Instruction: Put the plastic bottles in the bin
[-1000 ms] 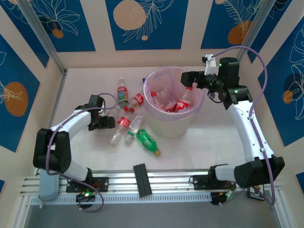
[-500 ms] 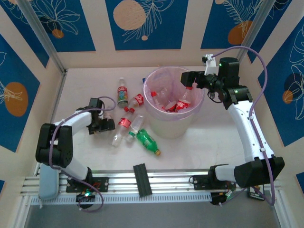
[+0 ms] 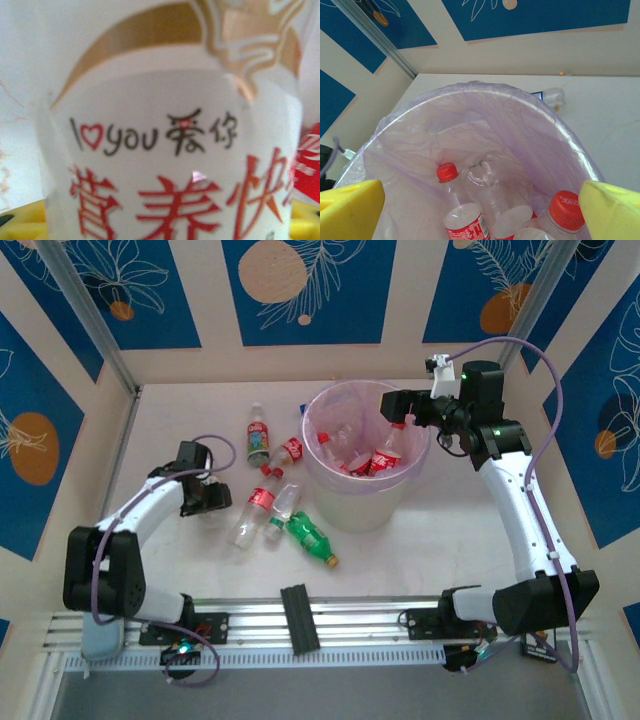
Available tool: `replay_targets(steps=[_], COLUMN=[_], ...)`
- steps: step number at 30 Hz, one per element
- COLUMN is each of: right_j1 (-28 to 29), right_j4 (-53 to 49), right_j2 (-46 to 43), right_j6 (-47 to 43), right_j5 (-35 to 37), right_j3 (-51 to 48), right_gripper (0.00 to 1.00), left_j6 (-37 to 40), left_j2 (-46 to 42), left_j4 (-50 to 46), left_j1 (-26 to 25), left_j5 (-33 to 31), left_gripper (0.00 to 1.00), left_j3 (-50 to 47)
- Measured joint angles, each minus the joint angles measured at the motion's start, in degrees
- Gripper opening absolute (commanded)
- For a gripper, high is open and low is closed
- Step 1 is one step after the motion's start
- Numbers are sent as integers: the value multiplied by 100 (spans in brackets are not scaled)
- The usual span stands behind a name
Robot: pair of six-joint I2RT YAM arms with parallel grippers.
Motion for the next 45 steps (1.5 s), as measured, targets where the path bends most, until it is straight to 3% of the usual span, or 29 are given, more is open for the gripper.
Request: replay_targets(steps=[6,11,15,24,37,41,45], right_j1=[111,813,1333,2063,2520,2588,2608], right_j4=[-55,-57,39,437,568,573,605], right_j2=[13,328,632,1718,2979,3303,3464], right_j6=[146,142,247,772,1069,1117,1185], right_j5=[-293,-387,-407,-966,-2146,-2389,-2614], right_j3=[245,953,1443,2297,3163,3322,3394], right_gripper=[99,99,100,100,100,94,77], left_j6=[122,-273,-527,-492,-348,-372,-420], left_j2=[-920,-1683,-1932,-1941,-1622,-1617,-1593], left_j4=[0,962,1856,3134,3569,3773,3858], left_j1=[4,-59,-413,-1731,-1930,-1939,-1941], left_j5=[219,1071,1486,1832,2339,2448,2485], left_gripper=[50,41,35,30,21,22,21], left_j3=[479,466,461,461,463,463,463])
